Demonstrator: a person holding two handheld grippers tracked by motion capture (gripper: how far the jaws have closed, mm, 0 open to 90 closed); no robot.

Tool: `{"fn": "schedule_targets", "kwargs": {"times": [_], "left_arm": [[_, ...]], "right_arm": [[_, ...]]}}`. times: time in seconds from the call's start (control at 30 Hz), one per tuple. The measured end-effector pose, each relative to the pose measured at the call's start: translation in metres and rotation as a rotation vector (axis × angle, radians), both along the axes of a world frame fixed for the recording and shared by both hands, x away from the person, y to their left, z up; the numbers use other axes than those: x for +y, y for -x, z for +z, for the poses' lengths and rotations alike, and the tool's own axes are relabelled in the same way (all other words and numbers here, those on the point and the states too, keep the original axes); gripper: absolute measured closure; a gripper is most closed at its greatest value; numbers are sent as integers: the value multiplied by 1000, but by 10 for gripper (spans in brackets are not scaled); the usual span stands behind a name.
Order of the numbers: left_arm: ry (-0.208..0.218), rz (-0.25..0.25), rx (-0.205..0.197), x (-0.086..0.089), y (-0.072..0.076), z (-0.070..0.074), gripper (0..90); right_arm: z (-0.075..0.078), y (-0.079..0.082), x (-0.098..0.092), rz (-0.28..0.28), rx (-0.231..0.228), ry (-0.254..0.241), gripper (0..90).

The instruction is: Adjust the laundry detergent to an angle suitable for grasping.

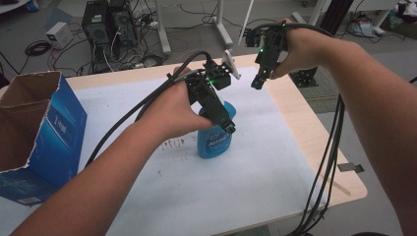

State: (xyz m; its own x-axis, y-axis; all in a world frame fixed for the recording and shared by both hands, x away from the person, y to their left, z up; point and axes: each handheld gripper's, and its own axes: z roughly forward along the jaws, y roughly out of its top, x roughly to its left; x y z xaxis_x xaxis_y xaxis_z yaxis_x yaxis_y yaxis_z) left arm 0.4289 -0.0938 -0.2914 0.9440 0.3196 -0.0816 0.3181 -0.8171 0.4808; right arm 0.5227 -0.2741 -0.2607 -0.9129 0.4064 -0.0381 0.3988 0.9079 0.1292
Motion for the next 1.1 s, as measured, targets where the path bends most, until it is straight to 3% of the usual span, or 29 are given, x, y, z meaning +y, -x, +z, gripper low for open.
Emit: {"fn": "schedule_targets", "kwargs": {"times": [0.37,0.53,0.77,1.1], "left_arm": [[-55,3,-53,-8,0,-9,34],[-46,5,-60,-8,0,-9,35],[-66,-10,-65,-9,3,-9,125],[-87,-7,-92,-10,5,-10,141]], "right_arm": [[1,1,-2,-13,0,-11,21],[-1,0,-3,-14,1,-7,21],[-2,0,-2,-15,-1,-8,21],[-3,-1,-2,-13,-2,-11,21]]}}
